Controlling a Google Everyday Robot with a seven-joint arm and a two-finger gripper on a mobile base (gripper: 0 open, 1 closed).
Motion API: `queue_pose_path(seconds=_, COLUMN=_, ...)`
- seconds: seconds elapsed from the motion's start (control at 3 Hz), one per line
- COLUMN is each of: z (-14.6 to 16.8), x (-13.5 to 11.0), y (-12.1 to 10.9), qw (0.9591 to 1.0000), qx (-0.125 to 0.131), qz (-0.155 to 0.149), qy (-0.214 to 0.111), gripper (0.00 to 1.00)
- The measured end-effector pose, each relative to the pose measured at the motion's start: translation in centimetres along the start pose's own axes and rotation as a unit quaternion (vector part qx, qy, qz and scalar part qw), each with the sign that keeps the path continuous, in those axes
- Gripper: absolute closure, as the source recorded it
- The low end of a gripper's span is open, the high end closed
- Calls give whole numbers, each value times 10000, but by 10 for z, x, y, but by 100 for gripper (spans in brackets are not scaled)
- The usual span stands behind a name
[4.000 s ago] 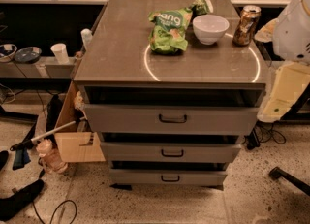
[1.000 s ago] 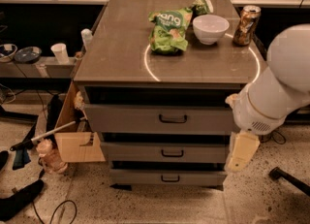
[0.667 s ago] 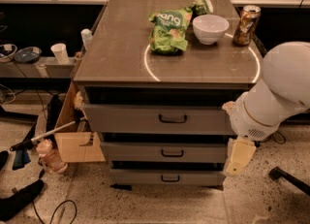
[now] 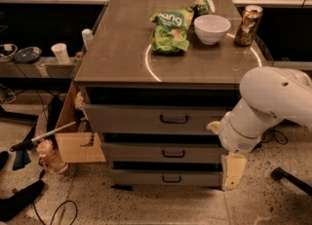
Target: Open bottom drawer
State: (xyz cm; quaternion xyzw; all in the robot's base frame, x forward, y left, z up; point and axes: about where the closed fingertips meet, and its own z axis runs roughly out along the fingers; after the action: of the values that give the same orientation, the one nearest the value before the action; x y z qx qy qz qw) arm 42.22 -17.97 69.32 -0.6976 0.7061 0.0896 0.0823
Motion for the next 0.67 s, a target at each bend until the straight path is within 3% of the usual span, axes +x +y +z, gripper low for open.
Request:
queue_pose_path(seconds=0.33, z=35, x=4, y=11, qw=9985, qx=-387, qz=-393, qy=-55, gripper=0)
queue_pose_path(seconds=0.67, z=35, x=4, y=11, qw=9985, qx=-387, qz=-393, qy=-55, gripper=0)
